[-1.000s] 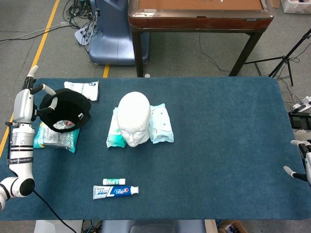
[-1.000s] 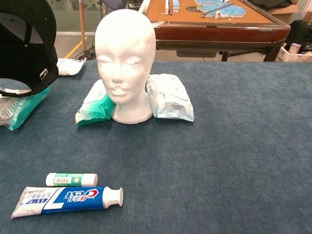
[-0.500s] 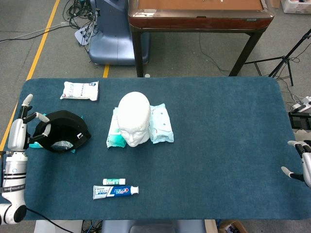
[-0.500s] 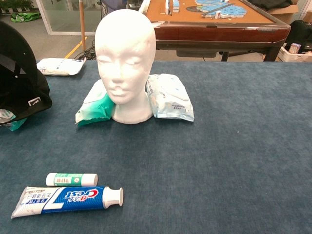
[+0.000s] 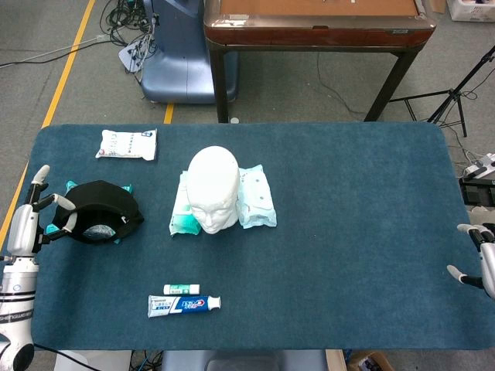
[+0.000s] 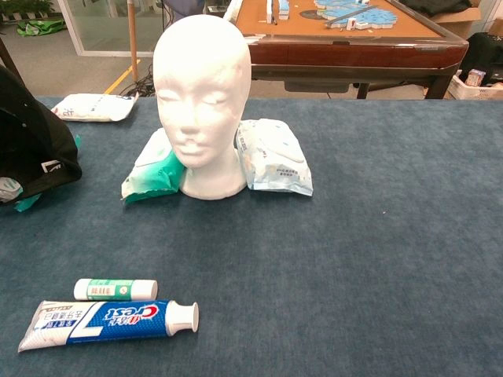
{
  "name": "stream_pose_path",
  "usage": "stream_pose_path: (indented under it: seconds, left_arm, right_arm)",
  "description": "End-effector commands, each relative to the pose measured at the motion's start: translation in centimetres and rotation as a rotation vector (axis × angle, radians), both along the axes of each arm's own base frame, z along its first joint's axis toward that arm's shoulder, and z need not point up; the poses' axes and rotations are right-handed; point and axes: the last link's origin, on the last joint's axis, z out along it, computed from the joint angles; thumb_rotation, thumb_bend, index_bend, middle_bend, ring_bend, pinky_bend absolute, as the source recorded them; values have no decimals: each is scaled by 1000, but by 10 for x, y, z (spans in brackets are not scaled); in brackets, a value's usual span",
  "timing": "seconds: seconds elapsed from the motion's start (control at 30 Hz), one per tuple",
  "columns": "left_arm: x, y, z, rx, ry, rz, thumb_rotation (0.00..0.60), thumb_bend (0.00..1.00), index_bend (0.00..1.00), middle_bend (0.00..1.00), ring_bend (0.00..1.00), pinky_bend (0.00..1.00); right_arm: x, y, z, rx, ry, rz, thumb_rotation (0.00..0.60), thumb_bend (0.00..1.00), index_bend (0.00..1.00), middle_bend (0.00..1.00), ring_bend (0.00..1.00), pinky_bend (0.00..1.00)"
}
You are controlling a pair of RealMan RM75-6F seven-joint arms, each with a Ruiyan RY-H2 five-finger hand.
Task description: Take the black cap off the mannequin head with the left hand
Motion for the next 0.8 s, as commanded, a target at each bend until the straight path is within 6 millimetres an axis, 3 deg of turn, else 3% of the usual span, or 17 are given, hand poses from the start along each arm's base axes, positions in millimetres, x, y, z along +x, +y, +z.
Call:
stream_pose_path:
  seconds: [0.03, 0.5, 0.8]
  left_arm:
    - [-1, -16, -1, -4, 8, -3, 600, 358, 616, 0, 0, 92]
    - [3, -77, -21, -65, 24, -41, 600, 357, 617, 0, 0, 92]
    - [-6, -109, -20, -87, 43, -5, 600, 357, 616, 0, 0, 92]
  right_arm:
    - [0, 0, 0, -1, 0, 0, 600, 0, 290, 319, 192, 379]
    - [1, 0, -1, 4, 3, 1, 600, 0, 290, 319, 192, 379]
    - [1, 0, -2, 6, 5, 4, 600, 0, 290, 319, 192, 379]
